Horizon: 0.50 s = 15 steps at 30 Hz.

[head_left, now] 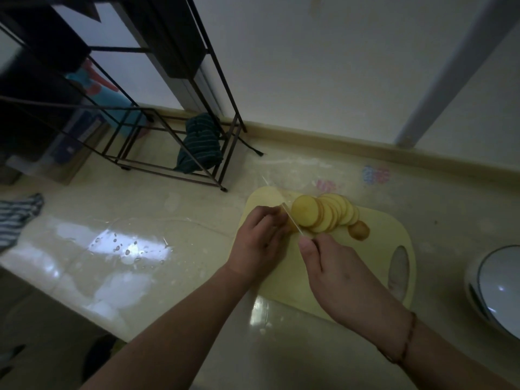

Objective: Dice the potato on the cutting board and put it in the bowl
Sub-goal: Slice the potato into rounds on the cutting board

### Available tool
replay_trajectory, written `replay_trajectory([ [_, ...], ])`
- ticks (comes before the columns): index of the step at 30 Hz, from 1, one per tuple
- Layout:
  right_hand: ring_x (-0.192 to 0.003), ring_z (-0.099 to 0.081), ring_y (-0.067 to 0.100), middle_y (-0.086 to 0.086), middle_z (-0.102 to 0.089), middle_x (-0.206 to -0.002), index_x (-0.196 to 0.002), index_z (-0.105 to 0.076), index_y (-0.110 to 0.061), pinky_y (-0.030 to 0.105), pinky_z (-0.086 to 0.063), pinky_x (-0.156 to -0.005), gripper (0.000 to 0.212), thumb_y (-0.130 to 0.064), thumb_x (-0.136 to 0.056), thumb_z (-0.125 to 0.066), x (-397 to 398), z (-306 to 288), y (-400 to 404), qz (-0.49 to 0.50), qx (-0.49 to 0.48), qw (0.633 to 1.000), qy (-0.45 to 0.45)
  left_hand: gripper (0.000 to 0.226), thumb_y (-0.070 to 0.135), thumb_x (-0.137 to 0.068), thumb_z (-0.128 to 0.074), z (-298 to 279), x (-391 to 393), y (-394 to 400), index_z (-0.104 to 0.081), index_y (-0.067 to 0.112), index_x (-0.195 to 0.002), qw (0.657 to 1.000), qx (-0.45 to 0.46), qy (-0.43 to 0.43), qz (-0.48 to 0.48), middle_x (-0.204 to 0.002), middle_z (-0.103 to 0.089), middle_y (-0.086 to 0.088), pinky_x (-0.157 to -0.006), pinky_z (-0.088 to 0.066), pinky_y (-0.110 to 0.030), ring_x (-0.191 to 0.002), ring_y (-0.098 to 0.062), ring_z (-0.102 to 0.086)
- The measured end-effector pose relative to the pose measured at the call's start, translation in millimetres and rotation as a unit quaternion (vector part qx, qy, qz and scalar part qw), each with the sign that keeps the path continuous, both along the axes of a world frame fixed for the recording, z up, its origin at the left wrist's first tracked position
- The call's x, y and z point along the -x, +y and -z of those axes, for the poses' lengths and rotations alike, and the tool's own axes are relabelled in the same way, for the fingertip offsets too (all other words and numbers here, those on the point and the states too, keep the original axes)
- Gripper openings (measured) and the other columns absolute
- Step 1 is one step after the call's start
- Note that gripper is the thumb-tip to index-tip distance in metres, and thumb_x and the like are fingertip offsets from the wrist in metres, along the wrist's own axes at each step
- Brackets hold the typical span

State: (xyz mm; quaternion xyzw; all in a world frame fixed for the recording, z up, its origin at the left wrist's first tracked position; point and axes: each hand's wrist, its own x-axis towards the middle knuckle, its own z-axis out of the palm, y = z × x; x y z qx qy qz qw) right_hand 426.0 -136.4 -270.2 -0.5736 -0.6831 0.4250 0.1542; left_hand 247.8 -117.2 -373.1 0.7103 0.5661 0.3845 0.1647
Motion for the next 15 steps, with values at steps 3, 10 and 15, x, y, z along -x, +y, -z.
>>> replay_trajectory([
  [3,-0.074,-0.057,0.018,-0.002,-0.056,-0.073,-0.083,-0.049,-0.019,0.032,-0.032,-0.061,0.041,-0.050,-0.098,-0.027,2,-1,9,0.002,0.008,1.000,0.003,0.017,0.009,-0.091,-0.062,-1,-1,1,-0.070,-0.003,-0.101,1.000,-0.013,0.006,0.011,-0.103,-0.062,-0.015,-0.089,-0.045,-0.014,-0.096,-0.017,-0.062],
  [10,-0.067,-0.051,0.007,-0.005,-0.054,-0.071,-0.082,-0.050,-0.020,0.017,-0.034,-0.055,0.041,-0.049,-0.100,-0.026,-3,-3,12,-0.007,0.016,1.000,0.000,0.018,0.011,-0.091,-0.063,-3,-1,6,-0.071,-0.004,-0.096,1.000,-0.021,-0.005,0.007,-0.097,-0.061,-0.014,-0.083,-0.047,-0.013,-0.090,-0.015,-0.060],
  [15,-0.062,-0.049,0.006,-0.004,-0.052,-0.067,-0.080,-0.048,-0.020,0.016,-0.036,-0.059,0.041,-0.047,-0.100,-0.025,-12,-8,-1,-0.003,0.038,0.999,0.004,0.015,0.011,-0.090,-0.066,1,0,4,-0.071,-0.003,-0.095,0.999,-0.029,-0.007,0.011,-0.098,-0.061,-0.012,-0.079,-0.053,-0.025,-0.088,-0.021,-0.064],
])
